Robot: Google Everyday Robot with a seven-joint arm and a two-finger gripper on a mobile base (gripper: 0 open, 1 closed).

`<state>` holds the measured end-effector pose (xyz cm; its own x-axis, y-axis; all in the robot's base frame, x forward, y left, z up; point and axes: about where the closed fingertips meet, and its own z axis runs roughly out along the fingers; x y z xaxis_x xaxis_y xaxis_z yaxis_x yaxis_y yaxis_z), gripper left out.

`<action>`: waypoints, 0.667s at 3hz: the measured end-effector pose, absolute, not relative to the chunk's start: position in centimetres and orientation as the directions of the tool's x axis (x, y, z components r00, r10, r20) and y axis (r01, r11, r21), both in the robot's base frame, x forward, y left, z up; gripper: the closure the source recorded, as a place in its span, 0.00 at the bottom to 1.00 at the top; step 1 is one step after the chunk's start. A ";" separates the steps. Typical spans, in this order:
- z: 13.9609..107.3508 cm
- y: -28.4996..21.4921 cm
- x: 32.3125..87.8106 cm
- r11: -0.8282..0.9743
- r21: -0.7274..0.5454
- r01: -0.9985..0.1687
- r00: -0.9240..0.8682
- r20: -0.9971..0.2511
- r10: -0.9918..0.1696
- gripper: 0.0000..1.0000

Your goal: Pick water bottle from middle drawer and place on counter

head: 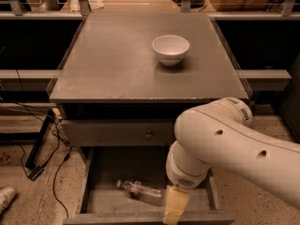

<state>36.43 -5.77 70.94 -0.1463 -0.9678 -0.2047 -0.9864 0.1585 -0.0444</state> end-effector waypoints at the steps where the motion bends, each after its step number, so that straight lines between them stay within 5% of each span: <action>1: 70.4 -4.4 37.2 0.178 -0.055 -0.982 -0.159 -0.250 -0.955 0.00; 2: 69.5 -3.2 37.8 0.190 -0.049 -0.981 -0.168 -0.289 -0.942 0.00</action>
Offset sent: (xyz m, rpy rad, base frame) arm 0.0205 0.0379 -0.0257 0.1284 -0.0138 -0.0404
